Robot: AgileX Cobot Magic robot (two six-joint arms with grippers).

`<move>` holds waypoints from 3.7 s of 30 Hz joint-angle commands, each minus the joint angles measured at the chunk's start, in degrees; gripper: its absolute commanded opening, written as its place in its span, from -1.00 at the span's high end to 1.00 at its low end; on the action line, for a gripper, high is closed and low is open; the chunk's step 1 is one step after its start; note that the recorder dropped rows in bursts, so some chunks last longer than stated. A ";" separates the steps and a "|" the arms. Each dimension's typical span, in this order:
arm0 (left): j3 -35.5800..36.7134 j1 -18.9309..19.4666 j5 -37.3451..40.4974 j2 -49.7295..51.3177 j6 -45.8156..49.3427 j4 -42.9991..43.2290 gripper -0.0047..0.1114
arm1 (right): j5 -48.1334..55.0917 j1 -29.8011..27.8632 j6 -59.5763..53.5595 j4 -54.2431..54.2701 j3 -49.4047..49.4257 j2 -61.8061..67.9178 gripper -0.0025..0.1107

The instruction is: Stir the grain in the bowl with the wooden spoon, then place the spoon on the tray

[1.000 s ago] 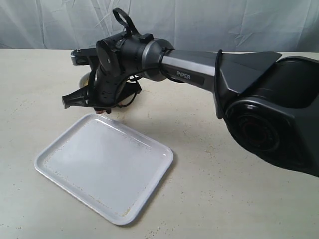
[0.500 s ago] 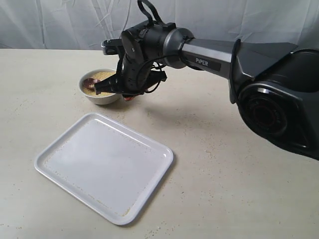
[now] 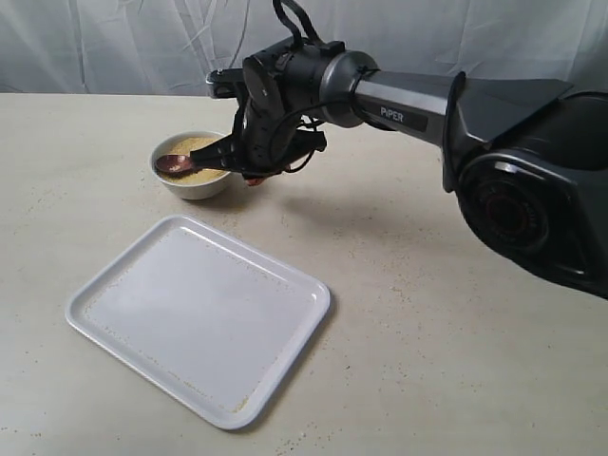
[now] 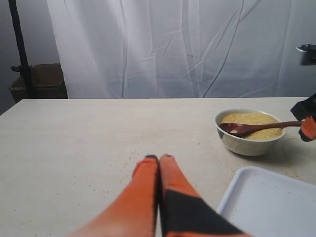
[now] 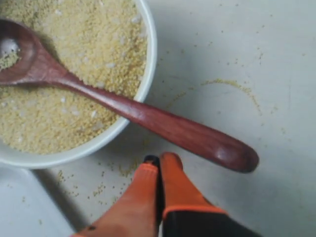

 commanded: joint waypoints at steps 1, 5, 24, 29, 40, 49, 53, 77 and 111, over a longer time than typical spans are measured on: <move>0.12 -0.36 -0.24 -0.28 -0.03 0.00 0.92 | 6.63 -0.33 -1.58 -1.77 -0.45 -3.92 0.97; 0.12 -0.36 -0.24 -0.28 -0.03 0.00 0.92 | 9.67 -1.25 -4.68 -1.83 -0.45 -8.42 0.97; 0.12 -0.36 -0.24 -0.28 -0.03 0.00 0.92 | -94.05 3.44 34.42 24.83 57.70 -18.04 0.97; 0.12 -0.36 -0.24 -0.28 -0.03 0.00 0.92 | -97.48 3.44 50.21 20.93 57.81 -12.73 0.97; 0.12 -0.36 -0.35 -0.28 -0.03 0.00 0.92 | -98.75 4.64 51.44 26.12 57.34 -11.59 0.21; 0.12 -0.36 -0.35 -0.28 -0.03 0.00 0.92 | -90.36 5.16 51.25 28.51 47.13 -7.17 0.21; 0.12 -0.36 -0.35 -0.28 -0.03 0.00 0.92 | -87.17 5.16 51.25 30.23 44.16 -4.79 0.21; 0.12 -0.36 -0.35 -0.28 -0.03 0.00 0.92 | -89.18 3.66 47.35 36.02 37.91 0.38 0.80; 0.12 -0.36 -0.19 -0.28 -0.03 0.00 0.92 | -88.70 3.66 -22.07 20.26 37.91 -12.28 0.97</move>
